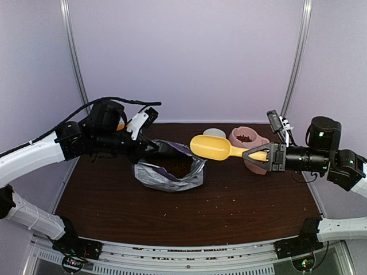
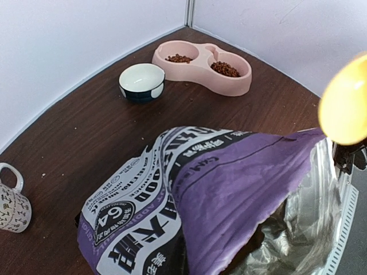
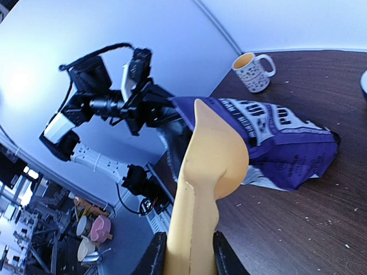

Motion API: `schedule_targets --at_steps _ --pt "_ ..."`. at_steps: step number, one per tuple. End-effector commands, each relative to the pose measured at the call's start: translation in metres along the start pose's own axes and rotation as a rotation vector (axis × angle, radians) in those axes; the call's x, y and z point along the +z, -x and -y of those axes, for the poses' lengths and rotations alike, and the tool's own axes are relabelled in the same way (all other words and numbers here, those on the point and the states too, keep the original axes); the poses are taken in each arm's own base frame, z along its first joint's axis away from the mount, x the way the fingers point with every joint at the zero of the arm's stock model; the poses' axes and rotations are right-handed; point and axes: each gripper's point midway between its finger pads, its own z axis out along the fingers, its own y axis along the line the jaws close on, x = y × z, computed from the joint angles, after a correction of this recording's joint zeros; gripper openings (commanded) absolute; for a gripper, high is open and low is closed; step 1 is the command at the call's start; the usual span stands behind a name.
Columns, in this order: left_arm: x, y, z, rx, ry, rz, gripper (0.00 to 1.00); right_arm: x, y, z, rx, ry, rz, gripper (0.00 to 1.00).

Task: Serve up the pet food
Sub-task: Collect the pet food from the pet food bag.

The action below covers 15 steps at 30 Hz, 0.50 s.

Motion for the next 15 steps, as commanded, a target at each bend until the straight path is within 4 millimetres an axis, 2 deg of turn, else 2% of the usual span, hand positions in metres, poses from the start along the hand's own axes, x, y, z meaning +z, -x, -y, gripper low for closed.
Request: schedule_targets --at_steps 1,3,6,10,15 --pt "-0.015 0.036 -0.012 0.015 0.052 0.125 0.00 0.009 0.011 -0.046 -0.041 0.054 0.016 0.00" --pt "-0.016 0.037 -0.011 0.018 0.047 0.131 0.00 0.016 0.008 -0.059 -0.079 0.044 -0.014 0.00" --pt "-0.020 0.040 -0.009 0.025 0.037 0.145 0.00 0.027 0.007 -0.066 -0.158 -0.025 -0.055 0.00" --pt "-0.024 0.042 -0.008 0.031 0.037 0.155 0.00 0.045 -0.005 -0.058 -0.255 -0.123 -0.128 0.00" --pt "-0.026 0.043 -0.007 0.036 0.034 0.158 0.00 0.055 -0.012 -0.042 -0.354 -0.273 -0.209 0.00"
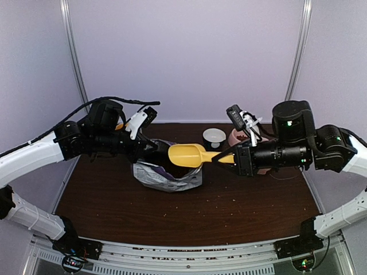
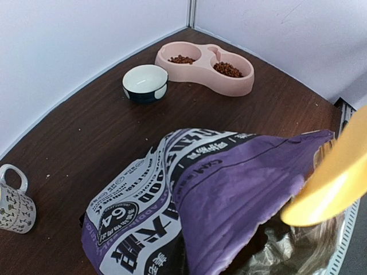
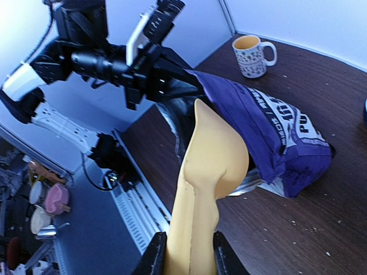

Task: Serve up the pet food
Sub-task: Collect the pet food from the pet food bag.

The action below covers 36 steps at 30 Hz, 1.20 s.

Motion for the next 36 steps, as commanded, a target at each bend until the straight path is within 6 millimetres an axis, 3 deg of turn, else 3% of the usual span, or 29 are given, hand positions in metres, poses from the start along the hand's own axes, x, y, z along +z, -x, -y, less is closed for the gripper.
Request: schedule_targets --at_steps 1,6,12,18,24,27,29,33,36 --pt "-0.023 0.041 -0.004 0.024 0.021 0.152 0.00 0.003 -0.004 0.023 -0.121 -0.201 -0.069 0.00" --pt "-0.024 0.043 0.008 0.047 -0.043 0.162 0.00 0.026 -0.016 0.036 -0.185 -0.381 -0.194 0.00" --pt "-0.029 0.044 0.038 0.094 -0.120 0.182 0.00 0.046 -0.010 0.045 -0.122 -0.556 -0.217 0.00" --pt "-0.021 0.037 0.052 0.103 -0.157 0.161 0.00 0.051 -0.031 0.097 -0.110 -0.868 -0.247 0.00" --pt "-0.010 0.030 0.060 0.100 -0.187 0.131 0.00 0.088 -0.042 0.141 -0.117 -0.971 -0.239 0.00" --pt "-0.005 0.026 0.061 0.095 -0.197 0.120 0.00 0.127 -0.064 0.159 -0.050 -0.917 -0.261 0.00" --pt "0.000 0.023 0.062 0.093 -0.200 0.106 0.00 0.153 -0.076 0.159 -0.006 -0.836 -0.268 0.00" --pt "0.006 0.019 0.064 0.089 -0.216 0.093 0.00 0.195 -0.091 0.148 0.036 -0.674 -0.303 0.00" --pt "0.009 0.017 0.064 0.086 -0.217 0.084 0.00 0.208 -0.095 0.131 0.080 -0.527 -0.296 0.00"
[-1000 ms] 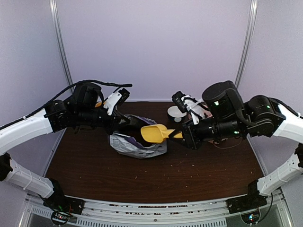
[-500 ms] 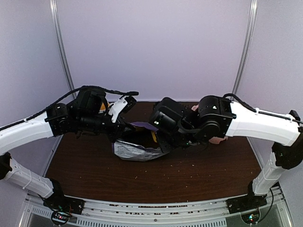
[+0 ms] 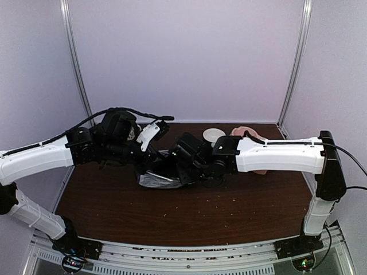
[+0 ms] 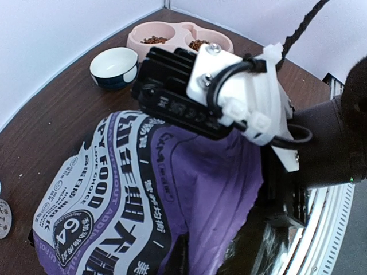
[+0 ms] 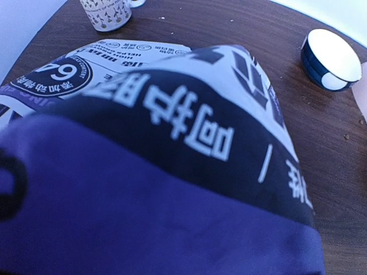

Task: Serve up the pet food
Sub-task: Collect the pet food from the pet food bag.

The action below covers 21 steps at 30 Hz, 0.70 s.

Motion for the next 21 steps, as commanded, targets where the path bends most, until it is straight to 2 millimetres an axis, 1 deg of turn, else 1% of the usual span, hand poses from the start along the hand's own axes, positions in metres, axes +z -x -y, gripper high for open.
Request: schedule_targets --at_steps 1,4,7,10,14,18,21 --pt "-0.016 0.043 0.025 0.043 -0.106 0.156 0.00 0.025 -0.025 -0.026 0.025 0.215 -0.092 0.00" --pt "-0.016 0.043 0.025 0.044 -0.104 0.156 0.00 0.016 -0.024 -0.043 0.096 0.402 -0.086 0.00" --pt "-0.016 0.043 0.025 0.045 -0.102 0.156 0.00 0.003 -0.021 -0.060 0.150 0.572 -0.081 0.00" --pt "-0.016 0.043 0.025 0.045 -0.104 0.156 0.00 -0.010 -0.014 -0.072 0.175 0.685 -0.069 0.00" --pt "-0.018 0.044 0.024 0.045 -0.099 0.162 0.00 -0.032 -0.001 -0.087 0.205 0.832 -0.049 0.00" --pt "-0.023 0.047 0.022 0.048 -0.084 0.173 0.00 -0.054 0.013 -0.090 0.256 0.964 -0.027 0.00" --pt "-0.028 0.050 0.019 0.051 -0.059 0.186 0.00 -0.067 0.023 -0.085 0.302 1.025 -0.009 0.00"
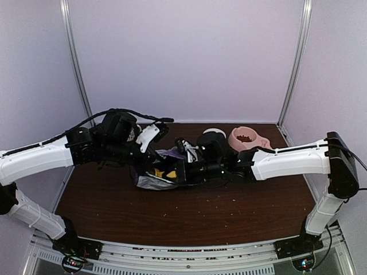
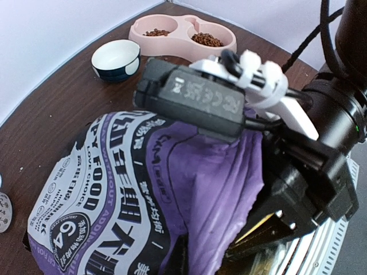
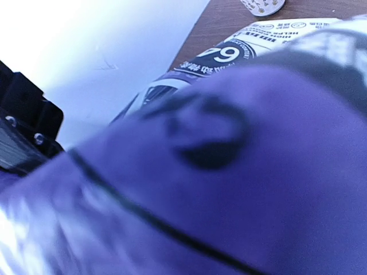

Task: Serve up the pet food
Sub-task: Collect the pet food from the pet food bag.

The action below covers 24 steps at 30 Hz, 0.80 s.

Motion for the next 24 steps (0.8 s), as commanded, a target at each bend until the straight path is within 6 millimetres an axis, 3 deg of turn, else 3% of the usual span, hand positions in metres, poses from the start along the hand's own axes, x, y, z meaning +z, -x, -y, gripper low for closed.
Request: schedule_targets --at_steps 1,9,17,24 --pt "-0.034 0.058 0.021 0.056 -0.065 0.224 0.00 -0.026 0.018 -0.045 0.041 0.235 0.036 0.00" --pt "-0.048 0.064 0.001 0.021 0.018 0.256 0.00 -0.073 0.035 -0.062 0.100 0.319 0.125 0.00" --pt "-0.058 0.067 -0.013 -0.008 0.064 0.281 0.00 -0.111 0.038 -0.050 0.193 0.320 0.221 0.00" --pt "-0.062 0.069 -0.016 -0.010 0.075 0.292 0.00 -0.132 0.033 -0.025 0.322 0.347 0.287 0.00"
